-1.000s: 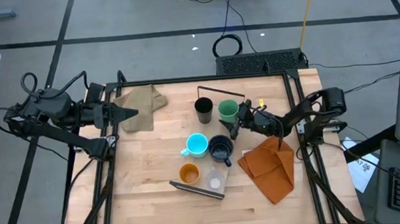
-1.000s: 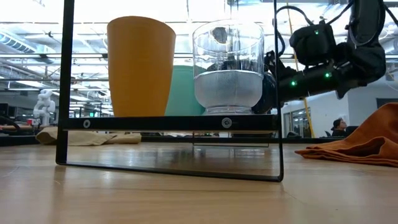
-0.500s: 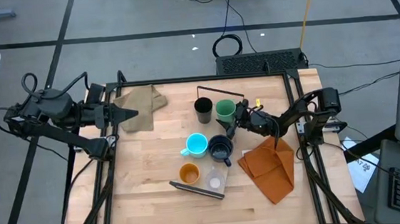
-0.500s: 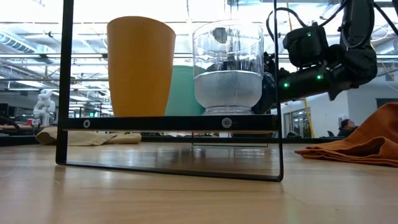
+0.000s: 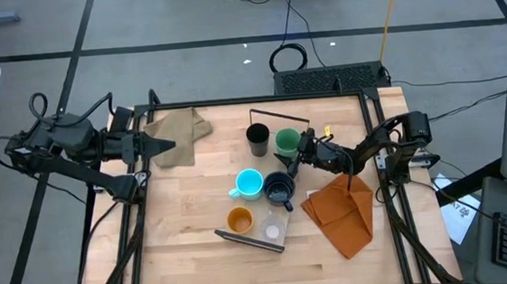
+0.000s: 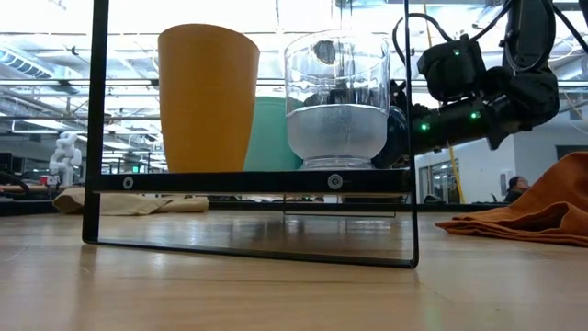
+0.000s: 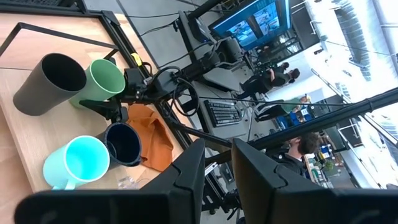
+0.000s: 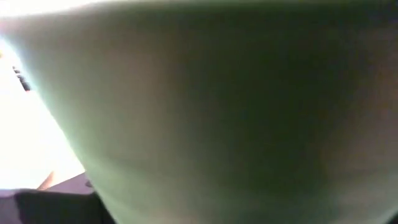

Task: Stack small to large cups/mugs on shelf
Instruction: Put the green cup on the shelf

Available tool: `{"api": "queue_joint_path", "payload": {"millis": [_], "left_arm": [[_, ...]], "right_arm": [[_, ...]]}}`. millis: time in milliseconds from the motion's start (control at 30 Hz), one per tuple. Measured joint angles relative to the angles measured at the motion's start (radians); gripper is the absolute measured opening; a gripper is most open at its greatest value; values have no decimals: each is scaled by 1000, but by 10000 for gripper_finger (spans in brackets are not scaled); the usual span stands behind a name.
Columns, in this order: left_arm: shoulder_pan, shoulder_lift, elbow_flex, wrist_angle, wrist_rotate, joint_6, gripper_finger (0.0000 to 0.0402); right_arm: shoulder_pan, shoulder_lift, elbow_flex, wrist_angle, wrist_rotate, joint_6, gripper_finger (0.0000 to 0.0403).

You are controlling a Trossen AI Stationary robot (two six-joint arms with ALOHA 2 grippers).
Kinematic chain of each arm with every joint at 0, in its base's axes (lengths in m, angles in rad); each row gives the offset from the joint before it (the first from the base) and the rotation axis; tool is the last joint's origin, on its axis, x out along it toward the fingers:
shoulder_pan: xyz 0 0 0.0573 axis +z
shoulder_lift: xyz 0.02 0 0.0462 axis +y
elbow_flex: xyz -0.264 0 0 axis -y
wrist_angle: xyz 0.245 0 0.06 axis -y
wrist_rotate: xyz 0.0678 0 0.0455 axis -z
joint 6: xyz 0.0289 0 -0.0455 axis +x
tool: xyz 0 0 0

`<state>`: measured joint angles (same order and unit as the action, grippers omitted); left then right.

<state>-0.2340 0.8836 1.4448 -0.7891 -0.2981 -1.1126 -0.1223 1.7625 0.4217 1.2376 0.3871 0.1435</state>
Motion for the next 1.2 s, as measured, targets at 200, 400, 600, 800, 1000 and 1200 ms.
{"api": "queue_joint_path", "payload": {"millis": [200, 400, 600, 800, 1000, 1200], "left_arm": [[0, 0, 0, 0, 1, -1, 81], [0, 0, 0, 0, 9, -4, 81], [0, 0, 0, -1, 10, 0, 81], [0, 0, 0, -1, 10, 3, 81], [0, 7, 0, 0, 10, 3, 81], [0, 15, 0, 0, 15, 6, 81]], "right_arm": [[13, 0, 0, -7, 0, 1, 350], [21, 0, 0, -11, 0, -3, 350], [26, 0, 0, -13, -57, -6, 350], [26, 0, 0, -21, -81, -6, 350], [18, -1, 0, -40, -80, 2, 350], [18, -1, 0, -84, -78, 25, 350]]}}
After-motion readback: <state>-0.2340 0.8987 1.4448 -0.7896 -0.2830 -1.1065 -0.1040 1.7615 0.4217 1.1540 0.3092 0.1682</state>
